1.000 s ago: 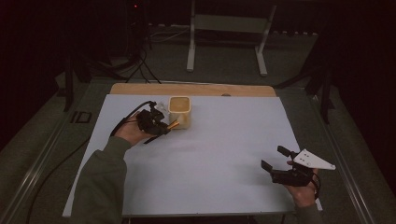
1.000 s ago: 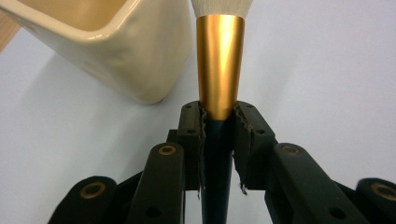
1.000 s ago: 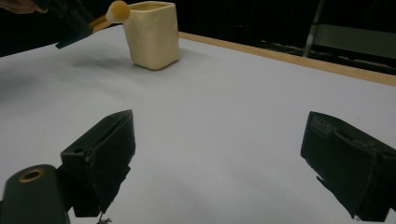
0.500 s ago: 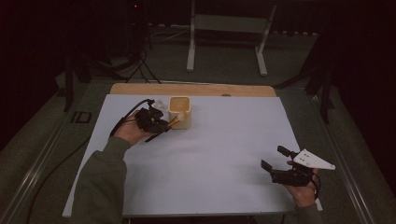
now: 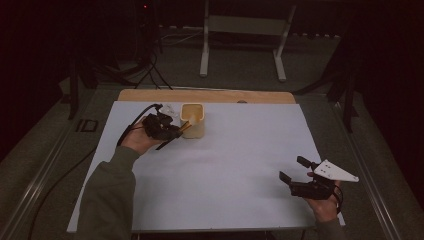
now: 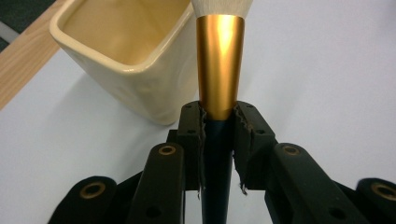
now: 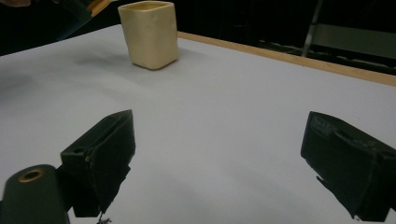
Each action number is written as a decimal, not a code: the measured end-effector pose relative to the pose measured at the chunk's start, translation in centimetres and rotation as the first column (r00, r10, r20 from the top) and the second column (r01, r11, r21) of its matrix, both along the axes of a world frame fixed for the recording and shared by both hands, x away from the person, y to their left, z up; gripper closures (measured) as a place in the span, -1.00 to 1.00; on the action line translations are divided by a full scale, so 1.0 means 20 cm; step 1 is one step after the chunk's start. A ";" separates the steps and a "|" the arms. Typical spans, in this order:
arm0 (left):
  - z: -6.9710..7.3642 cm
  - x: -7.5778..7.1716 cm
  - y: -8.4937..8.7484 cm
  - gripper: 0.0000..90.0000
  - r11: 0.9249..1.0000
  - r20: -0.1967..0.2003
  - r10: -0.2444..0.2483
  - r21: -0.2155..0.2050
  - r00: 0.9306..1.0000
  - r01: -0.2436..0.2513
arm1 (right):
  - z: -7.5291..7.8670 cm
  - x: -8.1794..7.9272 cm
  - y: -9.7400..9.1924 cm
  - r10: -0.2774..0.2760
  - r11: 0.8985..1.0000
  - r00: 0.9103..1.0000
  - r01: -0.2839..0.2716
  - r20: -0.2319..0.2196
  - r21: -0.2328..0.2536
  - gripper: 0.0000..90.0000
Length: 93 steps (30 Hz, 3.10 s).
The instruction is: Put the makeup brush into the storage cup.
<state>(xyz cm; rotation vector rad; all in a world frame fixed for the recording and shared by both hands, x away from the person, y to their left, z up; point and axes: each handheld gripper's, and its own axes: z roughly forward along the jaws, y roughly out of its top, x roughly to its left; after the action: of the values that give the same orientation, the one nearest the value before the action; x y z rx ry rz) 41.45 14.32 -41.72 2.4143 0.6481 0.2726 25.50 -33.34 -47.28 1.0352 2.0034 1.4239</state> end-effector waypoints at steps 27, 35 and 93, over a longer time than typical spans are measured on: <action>0.04 -0.01 0.02 0.66 0.997 0.058 0.050 -0.061 0.997 -0.046 | 0.00 0.00 0.00 -0.009 1.000 1.000 0.009 0.003 -0.001 -0.78; 0.06 -0.01 0.02 0.66 0.996 0.076 0.054 -0.068 0.996 -0.049 | 0.00 0.00 0.00 -0.008 1.000 1.000 0.008 0.003 -0.001 -0.78; 0.13 -0.04 0.04 0.66 0.964 0.184 0.161 -0.242 0.970 -0.114 | 0.00 0.00 -0.01 -0.009 1.000 1.000 0.009 0.000 0.002 -0.78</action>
<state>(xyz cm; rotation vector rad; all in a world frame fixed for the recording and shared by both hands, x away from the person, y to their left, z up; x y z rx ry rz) 40.73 15.14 -39.08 2.0910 0.7148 0.4688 25.48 -33.48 -47.24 1.0441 1.9957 1.4215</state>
